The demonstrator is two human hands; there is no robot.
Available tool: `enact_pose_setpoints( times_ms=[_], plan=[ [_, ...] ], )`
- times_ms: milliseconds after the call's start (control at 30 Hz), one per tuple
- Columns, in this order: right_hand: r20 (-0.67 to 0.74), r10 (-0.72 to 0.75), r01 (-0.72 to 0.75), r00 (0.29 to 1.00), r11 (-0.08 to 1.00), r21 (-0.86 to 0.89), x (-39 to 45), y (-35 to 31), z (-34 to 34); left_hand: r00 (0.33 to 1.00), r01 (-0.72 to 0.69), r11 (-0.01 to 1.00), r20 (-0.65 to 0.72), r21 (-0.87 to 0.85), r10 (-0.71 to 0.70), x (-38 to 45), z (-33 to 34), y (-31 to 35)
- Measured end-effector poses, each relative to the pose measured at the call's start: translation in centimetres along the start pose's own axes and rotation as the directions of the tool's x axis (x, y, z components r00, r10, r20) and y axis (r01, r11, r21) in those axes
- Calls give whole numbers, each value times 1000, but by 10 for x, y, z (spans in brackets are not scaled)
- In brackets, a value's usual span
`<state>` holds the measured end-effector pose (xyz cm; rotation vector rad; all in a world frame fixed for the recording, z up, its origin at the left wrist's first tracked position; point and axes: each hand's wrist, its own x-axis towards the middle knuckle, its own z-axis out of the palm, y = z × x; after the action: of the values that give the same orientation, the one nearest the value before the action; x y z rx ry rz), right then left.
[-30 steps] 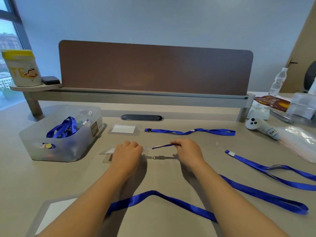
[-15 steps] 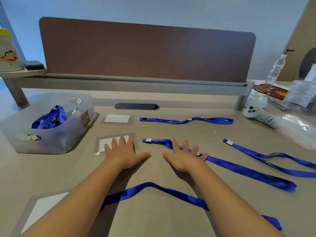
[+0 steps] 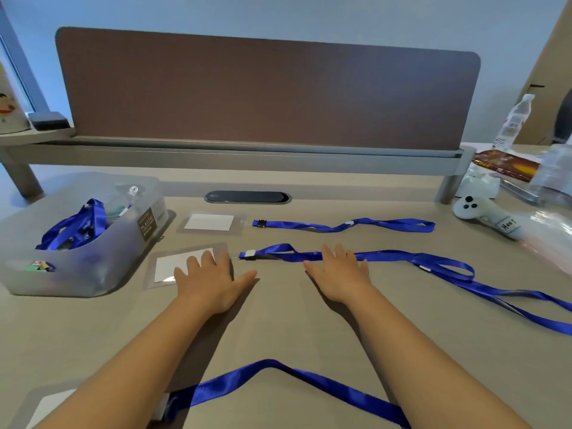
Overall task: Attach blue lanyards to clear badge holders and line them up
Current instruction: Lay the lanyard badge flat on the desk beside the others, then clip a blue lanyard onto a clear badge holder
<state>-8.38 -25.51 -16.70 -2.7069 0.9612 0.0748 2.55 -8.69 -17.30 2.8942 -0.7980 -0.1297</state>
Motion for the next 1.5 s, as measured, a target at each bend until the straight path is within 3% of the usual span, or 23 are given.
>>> enact_pose_setpoints(
  times_ms=[300, 433, 533, 633, 800, 967, 1133, 1333, 1500],
  plan=[
    [1, -17, 17, 1000, 998, -68, 15, 28, -5, 991, -105, 994, 90, 18, 103, 19, 0, -2],
    [-21, -49, 49, 999, 999, -22, 4, 20, -10, 982, -187, 976, -23, -108, 186, 10, -8, -3],
    [-94, -118, 134, 989, 975, 179, -18, 1, -18, 969, -246, 930, -73, -272, 235, -11, -20, -5],
    [-62, -157, 168, 986, 870, 464, -48, -25, -23, 963, -267, 885, -69, -381, 261, -43, -33, -14],
    [60, -266, 170, 962, 759, 628, -90, -71, -8, 966, -248, 886, -31, -393, 257, -95, -45, -58],
    [199, -431, 301, 880, 830, 469, -125, -117, 16, 984, -131, 944, 78, -302, 161, -136, -40, -111],
    [176, -467, 400, 867, 861, 315, -138, -139, 30, 985, -130, 963, 84, -237, 154, -148, -30, -132],
    [208, -426, 319, 881, 856, 406, -132, -137, 28, 989, -150, 977, -35, -151, 146, -140, -25, -116],
    [82, -417, 307, 905, 776, 551, -125, -126, 18, 955, -252, 953, -202, -167, 217, -135, -28, -92]
  ],
)
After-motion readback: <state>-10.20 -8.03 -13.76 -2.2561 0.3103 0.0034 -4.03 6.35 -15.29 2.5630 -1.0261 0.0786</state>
